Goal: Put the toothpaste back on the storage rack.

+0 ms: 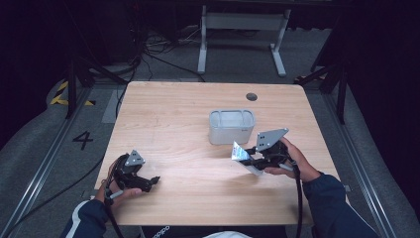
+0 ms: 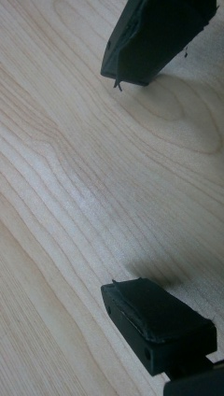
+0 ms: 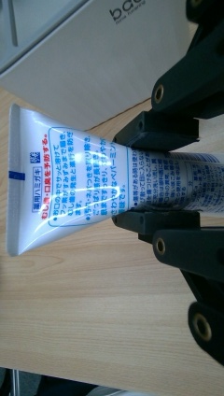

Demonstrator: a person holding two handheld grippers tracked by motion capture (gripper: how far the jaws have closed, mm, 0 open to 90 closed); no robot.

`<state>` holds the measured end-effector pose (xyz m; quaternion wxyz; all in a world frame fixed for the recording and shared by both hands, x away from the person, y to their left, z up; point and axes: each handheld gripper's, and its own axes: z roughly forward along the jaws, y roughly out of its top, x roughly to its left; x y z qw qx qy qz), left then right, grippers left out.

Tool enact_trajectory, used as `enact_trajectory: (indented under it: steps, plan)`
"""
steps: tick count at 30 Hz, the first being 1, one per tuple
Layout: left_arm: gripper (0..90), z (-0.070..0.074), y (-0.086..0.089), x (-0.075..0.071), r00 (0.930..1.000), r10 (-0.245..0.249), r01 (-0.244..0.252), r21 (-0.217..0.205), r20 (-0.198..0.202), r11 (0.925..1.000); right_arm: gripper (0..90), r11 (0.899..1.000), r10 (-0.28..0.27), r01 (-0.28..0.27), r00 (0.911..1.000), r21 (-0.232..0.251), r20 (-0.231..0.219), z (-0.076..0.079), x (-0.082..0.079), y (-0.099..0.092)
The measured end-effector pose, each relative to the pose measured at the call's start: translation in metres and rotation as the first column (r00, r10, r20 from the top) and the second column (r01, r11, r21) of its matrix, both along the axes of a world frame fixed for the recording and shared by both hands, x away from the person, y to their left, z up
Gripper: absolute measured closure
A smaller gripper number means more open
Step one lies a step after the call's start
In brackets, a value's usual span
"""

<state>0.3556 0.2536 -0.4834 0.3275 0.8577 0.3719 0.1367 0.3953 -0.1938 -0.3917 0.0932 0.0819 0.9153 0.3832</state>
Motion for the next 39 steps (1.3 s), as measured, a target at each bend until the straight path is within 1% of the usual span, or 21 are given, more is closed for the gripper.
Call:
enact_trajectory:
  steps: [5, 6, 8, 10, 11, 12, 13, 15, 18, 19, 20, 24, 25, 27, 29, 31, 34, 35, 36, 37, 39]
  plan:
    - [1.0, 0.0, 0.0, 0.0, 1.0, -0.003, 0.003, 0.004, 0.004, 1.0, 65.2, 0.999, -0.012, 0.011, 0.9999, 0.031, 0.012, 0.004, 0.0, -0.002]
    - [1.0, 0.0, 0.0, 0.0, 1.0, 0.002, -0.002, -0.003, -0.002, 1.0, 65.2, 0.999, -0.015, 0.014, 0.9998, 0.038, 0.017, 0.005, 0.0, -0.002]
    - [1.1, 0.0, 0.0, 0.0, 1.0, -0.003, 0.003, 0.006, 0.006, 1.0, 65.2, 0.998, -0.03, 0.029, 0.9992, 0.05, 0.025, 0.007, -0.001, -0.003]
    - [1.0, 0.0, 0.0, 0.0, 1.0, 0.0, 0.0, 0.0, 0.0, 1.0, 65.2, 0.997, -0.045, 0.043, 0.9984, 0.068, 0.035, 0.009, 0.0, -0.004]
    - [1.1, 0.0, 0.0, 0.001, 0.9999, -0.003, 0.003, 0.008, 0.01, 1.0, 65.2, 0.996, -0.052, 0.049, 0.9979, 0.074, 0.04, 0.009, 0.0, -0.005]
    - [1.0, 0.0, 0.0, 0.0, 1.0, -0.001, 0.001, 0.006, 0.009, 1.0, 65.2, 0.995, -0.058, 0.054, 0.9973, 0.083, 0.045, 0.01, 0.0, -0.005]
    - [1.1, 0.0, 0.0, 0.0, 1.0, 0.001, -0.001, -0.002, -0.001, 1.0, 65.2, 0.994, -0.063, 0.059, 0.997, 0.094, 0.045, 0.011, 0.0, -0.006]
    - [1.1, 0.0, 0.0, 0.0, 1.0, 0.0, 0.0, -0.001, -0.001, 1.0, 65.2, 0.992, -0.073, 0.068, 0.9965, 0.109, 0.042, 0.013, 0.0, -0.007]
    - [1.0, 0.0, 0.0, 0.0, 1.0, -0.003, 0.003, 0.005, 0.005, 1.0, 65.1, 0.988, -0.091, 0.083, 0.9944, 0.13, 0.054, 0.015, 0.0, -0.009]
    - [1.0, 0.0, 0.0, 0.0, 1.0, -0.003, 0.003, 0.006, 0.007, 1.0, 65.1, 0.987, -0.095, 0.087, 0.9938, 0.135, 0.057, 0.016, 0.0, -0.009]
    - [1.1, 0.0, 0.0, 0.0, 1.0, 0.001, -0.001, -0.002, -0.001, 1.0, 65.1, 0.986, -0.099, 0.09, 0.9934, 0.14, 0.058, 0.016, 0.0, -0.009]
    - [1.0, 0.0, 0.0, 0.0, 1.0, -0.002, 0.002, 0.007, 0.009, 1.0, 65.0, 0.983, -0.105, 0.093, 0.9923, 0.157, 0.066, 0.019, -0.001, -0.009]
    - [1.1, 0.0, 0.0, 0.0, 1.0, 0.001, -0.001, 0.001, 0.002, 1.0, 65.1, 0.982, -0.109, 0.096, 0.9917, 0.162, 0.069, 0.02, -0.001, -0.01]
    - [1.1, 0.0, 0.0, 0.001, 0.9999, -0.004, 0.003, 0.008, 0.01, 1.0, 65.1, 0.978, -0.122, 0.107, 0.9894, 0.179, 0.078, 0.023, -0.002, -0.01]
    - [1.0, 0.0, 0.0, 0.0, 1.0, 0.0, 0.0, -0.001, -0.001, 1.0, 65.1, 0.974, -0.133, 0.115, 0.9876, 0.197, 0.083, 0.025, -0.002, -0.011]
    - [1.0, 0.0, 0.0, 0.0, 1.0, -0.001, 0.001, 0.003, 0.004, 1.0, 65.0, 0.969, -0.147, 0.125, 0.9846, 0.215, 0.094, 0.028, -0.002, -0.013]
    - [1.0, 0.0, 0.0, 0.0, 1.0, 0.0, 0.0, -0.001, -0.002, 1.0, 65.1, 0.962, -0.161, 0.135, 0.9822, 0.236, 0.096, 0.031, -0.001, -0.015]
    - [1.0, 0.0, 0.0, 0.0, 1.0, -0.002, 0.002, 0.006, 0.008, 1.0, 65.1, 0.961, -0.164, 0.137, 0.9818, 0.242, 0.096, 0.033, -0.001, -0.016]
    - [1.0, 0.0, 0.0, 0.0, 1.0, 0.0, 0.0, 0.0, 0.0, 1.0, 65.1, 0.959, -0.168, 0.14, 0.9807, 0.245, 0.099, 0.034, 0.0, -0.016]
    - [1.0, 0.0, 0.001, 0.001, 0.9999, -0.004, 0.004, 0.009, 0.01, 1.0, 65.1, 0.958, -0.172, 0.141, 0.9797, 0.248, 0.104, 0.035, 0.0, -0.017]
    - [1.0, 0.0, 0.0, 0.001, 0.9999, -0.003, 0.003, 0.008, 0.01, 1.0, 65.1, 0.956, -0.179, 0.146, 0.9775, 0.254, 0.112, 0.037, 0.001, -0.017]
